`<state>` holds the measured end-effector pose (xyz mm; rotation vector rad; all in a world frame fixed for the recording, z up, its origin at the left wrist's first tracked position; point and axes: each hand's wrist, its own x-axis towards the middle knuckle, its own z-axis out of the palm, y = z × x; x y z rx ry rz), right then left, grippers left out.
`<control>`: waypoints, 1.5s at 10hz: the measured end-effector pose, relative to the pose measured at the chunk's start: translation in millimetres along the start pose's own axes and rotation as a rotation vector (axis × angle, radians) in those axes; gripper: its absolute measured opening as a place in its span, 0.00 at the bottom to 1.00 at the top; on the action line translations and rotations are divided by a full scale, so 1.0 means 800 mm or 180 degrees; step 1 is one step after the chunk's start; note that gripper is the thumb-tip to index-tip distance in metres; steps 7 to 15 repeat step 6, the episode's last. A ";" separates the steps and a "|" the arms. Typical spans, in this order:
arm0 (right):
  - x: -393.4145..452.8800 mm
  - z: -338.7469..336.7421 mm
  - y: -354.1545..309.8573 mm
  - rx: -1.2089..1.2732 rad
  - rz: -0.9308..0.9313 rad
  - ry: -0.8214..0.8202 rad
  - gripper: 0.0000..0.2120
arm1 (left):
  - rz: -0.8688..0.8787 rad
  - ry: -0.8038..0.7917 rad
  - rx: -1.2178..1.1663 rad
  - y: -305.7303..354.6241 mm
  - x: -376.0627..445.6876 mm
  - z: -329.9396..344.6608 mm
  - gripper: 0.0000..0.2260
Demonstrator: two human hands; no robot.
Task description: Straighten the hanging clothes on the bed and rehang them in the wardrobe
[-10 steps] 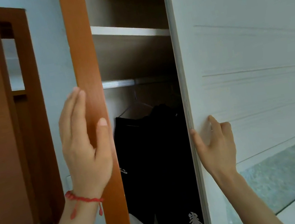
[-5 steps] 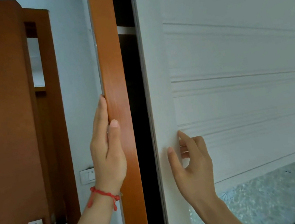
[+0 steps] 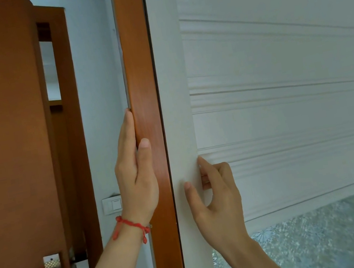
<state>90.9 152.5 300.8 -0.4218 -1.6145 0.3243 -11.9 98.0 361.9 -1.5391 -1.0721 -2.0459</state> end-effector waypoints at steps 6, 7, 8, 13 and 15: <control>0.078 -0.124 -0.026 0.0724 -0.0783 0.0009 0.07 | 0.0538 -0.0182 0.0599 0.025 0.033 -0.076 0.18; 0.078 -0.124 -0.026 0.0724 -0.0783 0.0009 0.07 | 0.0538 -0.0182 0.0599 0.025 0.033 -0.076 0.18; 0.078 -0.124 -0.026 0.0724 -0.0783 0.0009 0.07 | 0.0538 -0.0182 0.0599 0.025 0.033 -0.076 0.18; 0.078 -0.124 -0.026 0.0724 -0.0783 0.0009 0.07 | 0.0538 -0.0182 0.0599 0.025 0.033 -0.076 0.18; 0.078 -0.124 -0.026 0.0724 -0.0783 0.0009 0.07 | 0.0538 -0.0182 0.0599 0.025 0.033 -0.076 0.18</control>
